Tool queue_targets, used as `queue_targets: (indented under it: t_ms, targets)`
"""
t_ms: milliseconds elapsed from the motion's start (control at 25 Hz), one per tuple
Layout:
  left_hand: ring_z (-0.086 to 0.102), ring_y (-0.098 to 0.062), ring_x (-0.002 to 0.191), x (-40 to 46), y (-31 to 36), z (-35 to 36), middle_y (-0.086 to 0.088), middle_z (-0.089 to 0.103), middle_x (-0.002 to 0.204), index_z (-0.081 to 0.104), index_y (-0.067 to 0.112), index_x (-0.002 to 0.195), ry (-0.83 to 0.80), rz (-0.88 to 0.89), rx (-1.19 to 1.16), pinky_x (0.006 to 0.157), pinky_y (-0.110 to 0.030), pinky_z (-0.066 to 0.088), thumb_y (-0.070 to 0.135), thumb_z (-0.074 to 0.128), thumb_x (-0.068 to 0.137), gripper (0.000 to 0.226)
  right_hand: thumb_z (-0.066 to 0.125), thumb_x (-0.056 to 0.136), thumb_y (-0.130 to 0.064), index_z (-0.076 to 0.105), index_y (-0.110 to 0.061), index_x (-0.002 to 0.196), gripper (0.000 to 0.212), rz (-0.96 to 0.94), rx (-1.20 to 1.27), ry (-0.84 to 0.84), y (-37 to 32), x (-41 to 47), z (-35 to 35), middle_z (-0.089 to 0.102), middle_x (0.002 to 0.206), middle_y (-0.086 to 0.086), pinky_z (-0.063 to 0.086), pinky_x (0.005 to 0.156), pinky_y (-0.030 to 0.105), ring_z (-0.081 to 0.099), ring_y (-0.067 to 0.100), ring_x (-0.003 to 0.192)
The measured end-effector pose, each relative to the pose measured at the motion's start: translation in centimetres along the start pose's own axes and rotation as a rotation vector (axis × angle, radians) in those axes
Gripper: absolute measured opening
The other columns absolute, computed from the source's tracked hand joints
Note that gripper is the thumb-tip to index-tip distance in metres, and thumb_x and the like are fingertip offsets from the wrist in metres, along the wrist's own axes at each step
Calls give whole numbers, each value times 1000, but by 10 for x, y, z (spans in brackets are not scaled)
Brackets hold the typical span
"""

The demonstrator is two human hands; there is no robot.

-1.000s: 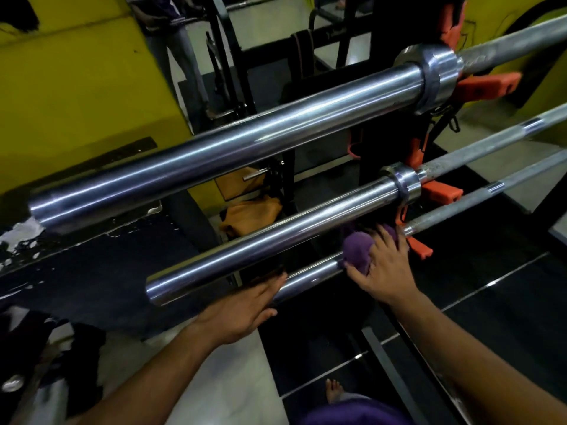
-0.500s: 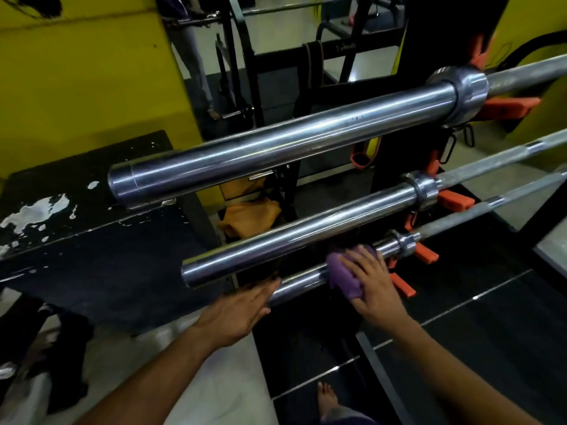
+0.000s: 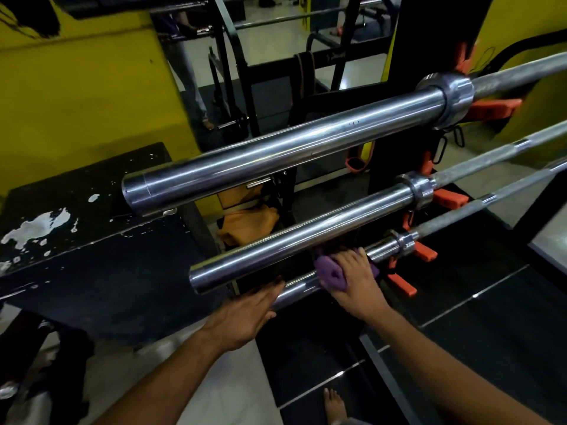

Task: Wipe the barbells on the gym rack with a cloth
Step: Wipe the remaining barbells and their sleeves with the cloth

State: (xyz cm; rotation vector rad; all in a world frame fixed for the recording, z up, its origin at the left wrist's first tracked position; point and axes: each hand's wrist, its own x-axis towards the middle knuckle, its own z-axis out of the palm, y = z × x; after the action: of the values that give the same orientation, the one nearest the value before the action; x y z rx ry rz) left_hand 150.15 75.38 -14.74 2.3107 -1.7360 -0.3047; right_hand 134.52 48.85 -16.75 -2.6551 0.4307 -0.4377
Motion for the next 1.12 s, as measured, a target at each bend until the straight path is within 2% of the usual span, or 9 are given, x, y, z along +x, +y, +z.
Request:
queue_targets:
  t_ms: [80,160,280,360,520,640,720,920,1120]
  targets:
    - [40,-12,142,0,0,0,10,16,167,4,33,160,5,7,7,103,-29,50,49,35,104,66,72,82,-20,45,-15,143,66,-61,155,31,24,-26,-10,43,150,-2,12,125,35,29,17,147]
    - [38,-13,144,0,1,-1,10,14,167,3,33,160,-6,11,3,105,-31,49,47,36,105,66,73,87,-11,42,-23,147,68,114,257,83,45,-31,-25,39,154,-7,18,123,38,24,13,149]
    - [34,-13,146,1,2,-4,10,10,168,1,32,160,-26,15,-10,106,-31,47,45,38,105,67,71,84,-17,54,-33,110,35,348,332,178,41,-3,-41,54,113,-7,43,104,47,53,25,115]
    - [33,-14,146,2,5,-7,10,9,168,1,32,160,-44,14,-17,108,-31,45,44,39,105,68,63,72,-35,51,-31,88,20,417,193,92,26,22,-42,60,90,1,44,96,47,59,31,93]
    - [29,-14,148,2,10,-14,8,12,167,5,30,161,-58,-3,-58,115,-25,34,40,41,106,66,59,68,-33,56,-18,77,18,233,205,-48,-7,22,-41,61,75,-4,48,83,37,59,11,75]
    - [20,-7,150,-1,9,-17,10,8,167,6,32,161,-52,-10,-109,110,-11,15,42,43,106,67,62,79,-3,63,-18,108,33,256,445,208,-32,-18,-44,66,97,-4,49,80,27,62,2,90]
    - [19,-3,148,-10,3,-12,13,6,167,10,33,160,-12,-10,-121,110,-12,17,45,43,105,66,60,83,-7,59,-19,122,41,286,525,333,-48,-34,-39,65,106,-3,51,83,22,62,4,96]
    - [39,-7,141,-40,-13,4,12,38,157,35,32,154,120,-135,-241,112,-22,37,54,43,99,59,58,85,-36,44,-19,143,62,199,104,123,-55,-28,14,49,144,7,34,112,58,38,31,141]
    - [50,-7,132,-42,-19,20,6,54,145,56,24,142,229,-226,-395,109,-8,31,34,72,91,54,62,69,-40,56,-13,127,65,327,-5,154,-88,-6,43,59,129,12,24,114,63,43,41,134]
